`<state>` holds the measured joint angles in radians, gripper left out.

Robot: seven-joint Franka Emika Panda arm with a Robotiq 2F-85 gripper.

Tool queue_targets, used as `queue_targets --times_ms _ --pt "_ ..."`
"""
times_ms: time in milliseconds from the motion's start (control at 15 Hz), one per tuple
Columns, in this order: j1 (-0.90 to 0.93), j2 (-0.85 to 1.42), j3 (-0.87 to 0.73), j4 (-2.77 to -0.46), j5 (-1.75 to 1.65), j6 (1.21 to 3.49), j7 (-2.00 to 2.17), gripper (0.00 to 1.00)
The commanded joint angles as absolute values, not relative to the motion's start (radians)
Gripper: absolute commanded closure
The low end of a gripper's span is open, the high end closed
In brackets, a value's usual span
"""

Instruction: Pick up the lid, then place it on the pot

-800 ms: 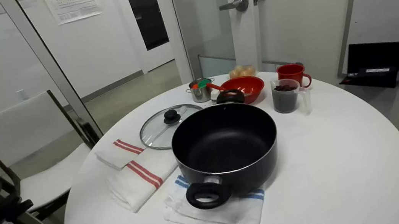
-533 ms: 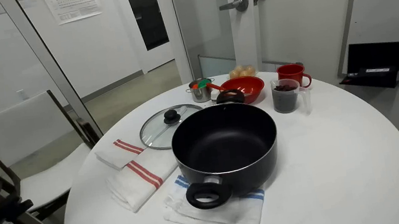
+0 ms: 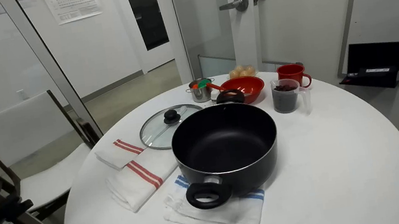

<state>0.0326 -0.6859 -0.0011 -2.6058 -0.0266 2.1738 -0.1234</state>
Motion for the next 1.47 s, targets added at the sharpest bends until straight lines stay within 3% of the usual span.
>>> queue_targets --times_ms 0,667,1400 --pt "0.037 -0.686 -0.005 -2.604 -0.030 2.172 -0.121 0.00" --pt "0.104 -0.494 -0.057 -2.567 0.009 2.218 -0.269 0.00" --pt "0.130 0.053 -0.029 -2.292 0.135 2.274 -0.548 0.00"
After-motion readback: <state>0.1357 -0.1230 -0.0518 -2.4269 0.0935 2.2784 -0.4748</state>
